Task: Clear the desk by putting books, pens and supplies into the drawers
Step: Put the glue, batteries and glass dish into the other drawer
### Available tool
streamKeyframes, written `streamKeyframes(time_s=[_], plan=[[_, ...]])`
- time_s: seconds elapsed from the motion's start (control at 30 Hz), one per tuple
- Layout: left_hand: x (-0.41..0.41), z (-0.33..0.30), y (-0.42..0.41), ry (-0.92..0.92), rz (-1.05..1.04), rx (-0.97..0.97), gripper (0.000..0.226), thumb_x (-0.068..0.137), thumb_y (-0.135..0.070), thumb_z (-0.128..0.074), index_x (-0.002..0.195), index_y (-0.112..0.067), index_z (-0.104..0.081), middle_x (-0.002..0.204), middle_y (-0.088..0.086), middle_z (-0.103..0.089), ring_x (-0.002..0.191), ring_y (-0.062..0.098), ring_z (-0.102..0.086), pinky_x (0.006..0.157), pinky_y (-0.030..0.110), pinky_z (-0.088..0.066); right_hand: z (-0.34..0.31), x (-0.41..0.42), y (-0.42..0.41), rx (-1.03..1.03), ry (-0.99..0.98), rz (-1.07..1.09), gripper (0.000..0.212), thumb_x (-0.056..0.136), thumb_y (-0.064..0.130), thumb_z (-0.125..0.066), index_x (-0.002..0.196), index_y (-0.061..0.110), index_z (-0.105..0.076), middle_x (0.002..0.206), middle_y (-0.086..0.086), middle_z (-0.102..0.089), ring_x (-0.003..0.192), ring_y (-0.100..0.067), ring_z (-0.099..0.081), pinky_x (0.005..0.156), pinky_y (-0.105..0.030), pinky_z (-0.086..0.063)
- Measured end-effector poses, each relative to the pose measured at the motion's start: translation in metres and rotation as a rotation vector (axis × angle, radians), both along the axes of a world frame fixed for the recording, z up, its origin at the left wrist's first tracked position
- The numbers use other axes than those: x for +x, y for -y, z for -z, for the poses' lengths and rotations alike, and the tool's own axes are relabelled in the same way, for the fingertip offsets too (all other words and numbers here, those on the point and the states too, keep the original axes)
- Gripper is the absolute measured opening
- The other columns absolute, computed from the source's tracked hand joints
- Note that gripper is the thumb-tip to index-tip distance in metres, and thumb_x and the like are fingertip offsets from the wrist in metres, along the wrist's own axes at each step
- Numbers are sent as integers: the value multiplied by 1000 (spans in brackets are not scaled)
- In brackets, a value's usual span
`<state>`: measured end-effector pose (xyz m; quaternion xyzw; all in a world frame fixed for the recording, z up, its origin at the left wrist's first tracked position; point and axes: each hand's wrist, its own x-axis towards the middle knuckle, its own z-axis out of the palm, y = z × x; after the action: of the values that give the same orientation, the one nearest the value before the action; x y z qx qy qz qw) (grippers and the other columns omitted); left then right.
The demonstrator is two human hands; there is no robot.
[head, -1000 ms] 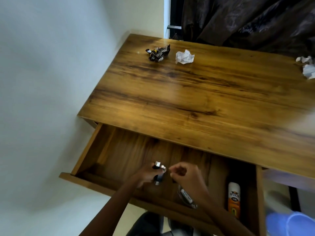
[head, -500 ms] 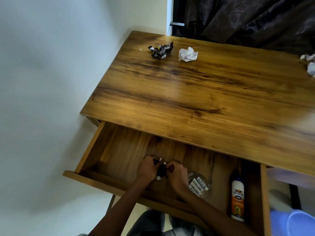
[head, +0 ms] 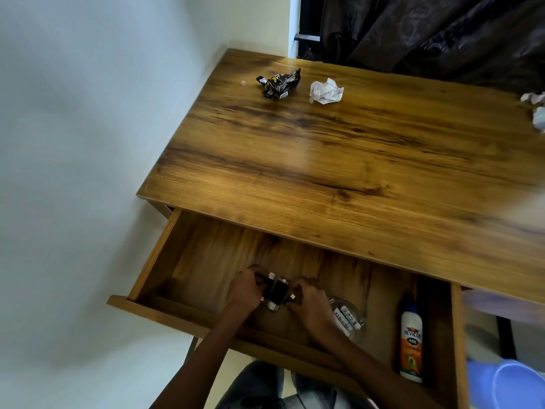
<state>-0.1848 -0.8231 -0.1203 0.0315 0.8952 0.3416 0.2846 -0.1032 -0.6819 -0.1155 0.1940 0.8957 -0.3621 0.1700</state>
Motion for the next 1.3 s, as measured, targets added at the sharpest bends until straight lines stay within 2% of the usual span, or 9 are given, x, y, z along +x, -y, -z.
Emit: streamKeyframes(time_s=[0.17, 0.3, 0.43, 0.57, 0.83, 1.03, 1.13, 1.2, 1.3], plan=[[-1, 3, 3, 18, -44, 34, 31, 76, 6, -65, 89, -21, -57, 99, 7, -68, 94, 21, -65, 78, 29, -53, 4, -1, 6, 72, 20, -62, 53, 81, 19, -67, 128, 19, -44, 132, -6, -44, 111, -24, -55, 89, -37, -51], [1, 2, 2, 22, 3, 15, 29, 75, 5, -64, 92, -19, -61, 92, 1, -66, 88, 16, -64, 74, 24, -50, 5, -3, 6, 80, 2, -71, 51, 81, 15, -66, 128, 16, -44, 129, -8, -48, 109, -24, -57, 87, -37, -51], [5, 6, 0, 5, 30, 1, 29, 73, 2, -61, 87, -24, -61, 94, 3, -70, 88, 21, -66, 77, 34, -54, 6, -2, 4, 84, -15, -76, 55, 81, 10, -65, 128, 16, -39, 128, -9, -49, 109, -25, -58, 85, -37, -53], [10, 5, -4, 32, 63, -21, 26, 79, -2, -63, 99, -18, -64, 95, -1, -68, 89, 14, -63, 76, 24, -50, 5, 0, 0, 102, -24, -161, 57, 81, 6, -63, 131, 15, -36, 129, -12, -47, 109, -29, -58, 84, -38, -53], [19, 2, -7, 32, 79, -22, 26, 82, 0, -61, 102, -17, -61, 89, -5, -62, 83, 8, -58, 62, 6, -39, 1, 4, -2, 239, -61, -316, 49, 87, 2, -51, 132, 15, -37, 129, -11, -48, 113, -28, -50, 83, -36, -49], [18, -5, -6, 19, 78, -31, 28, 83, -8, -63, 107, -21, -58, 103, -2, -66, 93, 11, -60, 78, 24, -50, -6, 1, -9, 254, -119, -324, 50, 82, 9, -60, 128, 16, -42, 124, -9, -53, 111, -26, -50, 83, -34, -44], [18, -11, -4, -64, 142, -45, 44, 79, -22, -72, 119, -26, -54, 114, -5, -62, 104, 10, -57, 82, 25, -49, -18, -1, -29, 218, -147, -263, 38, 81, 14, -63, 118, 15, -52, 118, -5, -58, 109, -24, -52, 86, -34, -44], [18, -15, -2, -130, 306, -50, 62, 75, -34, -75, 130, -29, -46, 127, -7, -54, 118, 13, -48, 95, 30, -43, -22, 2, -45, 203, -167, -213, 32, 79, 14, -65, 111, 17, -58, 113, -2, -61, 107, -22, -54, 86, -35, -45], [20, -18, -4, -222, 596, -167, 83, 72, -48, -73, 142, -34, -30, 146, -9, -32, 135, 17, -25, 106, 38, -24, -22, 9, -58, 194, -177, -161, 30, 77, 13, -67, 106, 18, -62, 108, 1, -63, 105, -19, -54, 83, -31, -43]])
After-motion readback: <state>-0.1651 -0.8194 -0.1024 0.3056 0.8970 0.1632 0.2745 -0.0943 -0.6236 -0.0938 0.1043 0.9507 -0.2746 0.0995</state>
